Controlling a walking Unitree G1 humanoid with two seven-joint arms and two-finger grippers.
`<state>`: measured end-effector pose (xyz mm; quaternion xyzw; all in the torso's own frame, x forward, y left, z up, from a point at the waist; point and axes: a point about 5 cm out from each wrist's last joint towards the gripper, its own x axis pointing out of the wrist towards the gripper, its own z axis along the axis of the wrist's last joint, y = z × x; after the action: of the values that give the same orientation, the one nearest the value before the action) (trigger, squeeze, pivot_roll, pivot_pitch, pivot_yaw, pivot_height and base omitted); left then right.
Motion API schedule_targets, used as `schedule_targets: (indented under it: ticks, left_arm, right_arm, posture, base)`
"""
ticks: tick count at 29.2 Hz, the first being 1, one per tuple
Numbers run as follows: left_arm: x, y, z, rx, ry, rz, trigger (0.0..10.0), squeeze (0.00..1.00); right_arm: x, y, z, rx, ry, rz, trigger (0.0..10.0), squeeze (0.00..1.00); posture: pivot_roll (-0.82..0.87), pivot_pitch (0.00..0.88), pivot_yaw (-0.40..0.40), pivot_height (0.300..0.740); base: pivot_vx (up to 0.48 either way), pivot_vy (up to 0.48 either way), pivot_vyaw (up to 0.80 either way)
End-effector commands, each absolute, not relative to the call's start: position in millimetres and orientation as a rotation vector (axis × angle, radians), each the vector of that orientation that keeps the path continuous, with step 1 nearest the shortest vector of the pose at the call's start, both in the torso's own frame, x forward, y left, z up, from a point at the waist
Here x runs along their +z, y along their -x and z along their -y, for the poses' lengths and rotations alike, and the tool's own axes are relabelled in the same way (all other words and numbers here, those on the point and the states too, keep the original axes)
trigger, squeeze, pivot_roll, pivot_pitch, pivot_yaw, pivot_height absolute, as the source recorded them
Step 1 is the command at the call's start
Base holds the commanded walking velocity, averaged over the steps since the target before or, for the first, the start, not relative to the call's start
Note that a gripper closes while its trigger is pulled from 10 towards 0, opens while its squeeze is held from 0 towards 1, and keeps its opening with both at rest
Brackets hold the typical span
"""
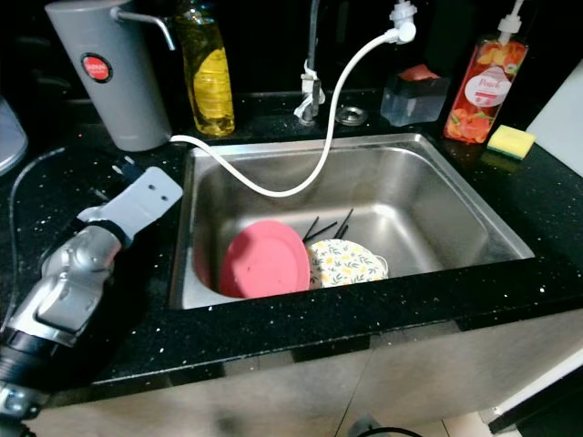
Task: Kitchen organization
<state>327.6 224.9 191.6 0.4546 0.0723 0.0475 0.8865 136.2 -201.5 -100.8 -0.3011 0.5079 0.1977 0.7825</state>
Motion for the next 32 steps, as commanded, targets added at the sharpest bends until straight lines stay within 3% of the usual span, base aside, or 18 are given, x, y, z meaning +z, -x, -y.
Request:
schedule_targets:
  ticks: [1, 6, 16, 32]
  left_arm:
    - [185.5, -324.3, -228.4, 0.131, -0.916, -0.189, 10.0, 0.0]
    - [177.0, -320.8, -237.7, 0.244, -0.77, -0.315, 10.0, 0.0]
    - [177.2, -322.1, -239.6, 0.235, -0.789, -0.306, 10.0, 0.0]
    - [177.8, -326.0, -235.4, 0.24, -0.784, -0.307, 10.0, 0.0]
  right_arm:
    - [-102.2, -132.7, 200.6, 0.412, 0.628, -1.108, 10.0, 0.0]
    - [-102.7, -130.8, 201.8, 0.408, 0.626, -1.114, 10.0, 0.0]
    - [-102.8, -130.4, 201.6, 0.408, 0.622, -1.113, 10.0, 0.0]
    - [-100.1, -139.5, 199.4, 0.45, 0.666, -1.093, 10.0, 0.0]
  posture:
    - [0.09, 0.011, -0.016, 0.74]
    - [0.09, 0.008, -0.017, 0.74]
    - [0.09, 0.008, -0.008, 0.74]
    - [0.11, 0.0, -0.061, 0.74]
  base:
    - [0.0, 0.0, 0.0]
    - [0.0, 0.0, 0.0]
    - [0.0, 0.0, 0.0]
    - [0.0, 0.0, 0.0]
